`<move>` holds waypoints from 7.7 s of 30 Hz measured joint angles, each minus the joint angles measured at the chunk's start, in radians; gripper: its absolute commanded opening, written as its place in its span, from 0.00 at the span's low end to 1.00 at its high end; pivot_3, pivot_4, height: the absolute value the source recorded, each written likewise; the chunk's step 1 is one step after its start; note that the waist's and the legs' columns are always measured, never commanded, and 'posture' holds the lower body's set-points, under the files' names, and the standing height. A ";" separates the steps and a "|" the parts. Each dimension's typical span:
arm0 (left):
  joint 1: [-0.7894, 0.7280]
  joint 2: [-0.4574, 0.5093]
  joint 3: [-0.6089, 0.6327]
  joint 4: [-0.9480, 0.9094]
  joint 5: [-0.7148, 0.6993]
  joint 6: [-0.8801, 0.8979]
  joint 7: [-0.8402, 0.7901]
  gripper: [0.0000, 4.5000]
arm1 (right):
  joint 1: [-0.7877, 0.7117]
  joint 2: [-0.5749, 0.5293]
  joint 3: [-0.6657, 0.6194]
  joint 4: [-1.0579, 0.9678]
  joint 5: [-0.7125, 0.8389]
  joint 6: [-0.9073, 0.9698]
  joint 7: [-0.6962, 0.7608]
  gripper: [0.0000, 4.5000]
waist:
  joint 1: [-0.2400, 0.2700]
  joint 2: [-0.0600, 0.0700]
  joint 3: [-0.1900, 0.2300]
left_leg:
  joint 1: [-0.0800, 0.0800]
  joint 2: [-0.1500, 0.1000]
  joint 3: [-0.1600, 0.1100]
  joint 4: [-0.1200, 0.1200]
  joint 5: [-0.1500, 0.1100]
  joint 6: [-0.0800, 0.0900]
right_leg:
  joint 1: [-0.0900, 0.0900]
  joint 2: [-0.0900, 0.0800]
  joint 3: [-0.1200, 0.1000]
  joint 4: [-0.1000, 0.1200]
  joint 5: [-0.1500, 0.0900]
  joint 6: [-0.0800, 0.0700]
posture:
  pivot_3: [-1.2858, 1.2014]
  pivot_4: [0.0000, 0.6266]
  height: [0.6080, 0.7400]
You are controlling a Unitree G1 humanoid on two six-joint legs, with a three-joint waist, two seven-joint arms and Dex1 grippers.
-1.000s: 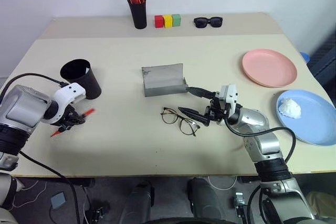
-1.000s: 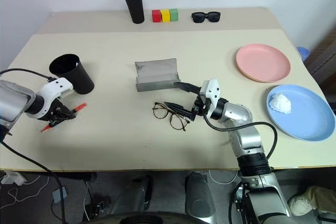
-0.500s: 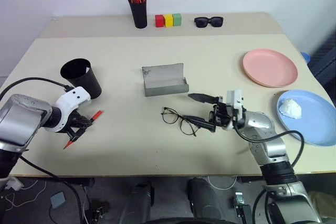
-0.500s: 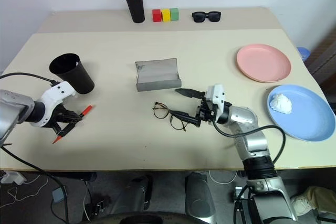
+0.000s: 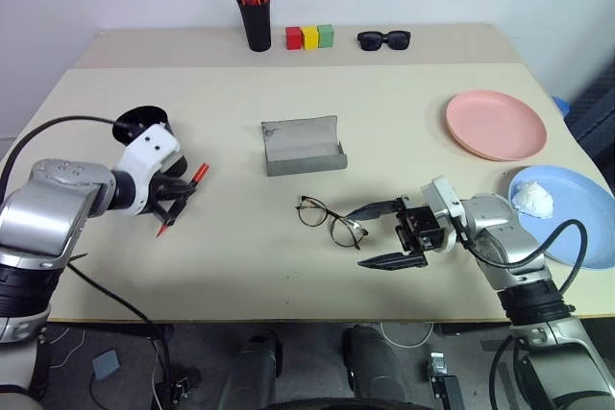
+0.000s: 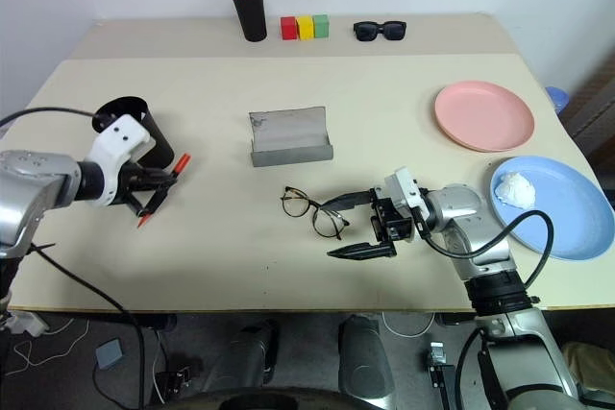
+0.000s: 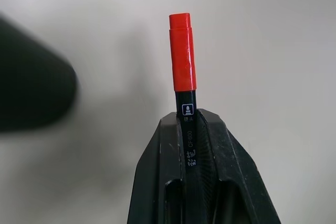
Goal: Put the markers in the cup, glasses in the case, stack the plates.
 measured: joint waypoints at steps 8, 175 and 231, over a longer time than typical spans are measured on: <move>-0.233 -0.308 0.161 0.042 0.048 -0.292 0.382 0.01 | -0.156 0.095 -0.045 0.144 -0.036 -0.038 -0.164 0.81 | 0.008 -0.001 0.001 | -0.001 -0.001 -0.001 0.000 0.002 -0.004 | 0.000 -0.001 0.000 -0.003 0.002 0.000 | 0.52 0.24 1.00; -0.391 -0.346 -0.435 0.742 0.407 -0.891 -0.485 0.01 | 0.654 -0.195 -0.607 -0.358 0.123 0.074 -0.384 0.81 | 0.012 -0.002 0.001 | -0.001 -0.001 0.000 0.001 0.002 -0.003 | 0.004 -0.001 0.000 -0.005 0.002 0.002 | 0.52 0.24 1.00; -0.030 -0.137 -0.152 0.001 0.131 -0.564 -0.432 0.61 | 0.476 -0.188 -0.226 -0.499 0.080 0.388 -0.536 0.81 | 0.009 -0.001 0.001 | 0.000 -0.001 -0.001 0.001 0.002 -0.002 | 0.004 -0.001 0.000 -0.006 0.002 0.002 | 0.52 0.24 1.00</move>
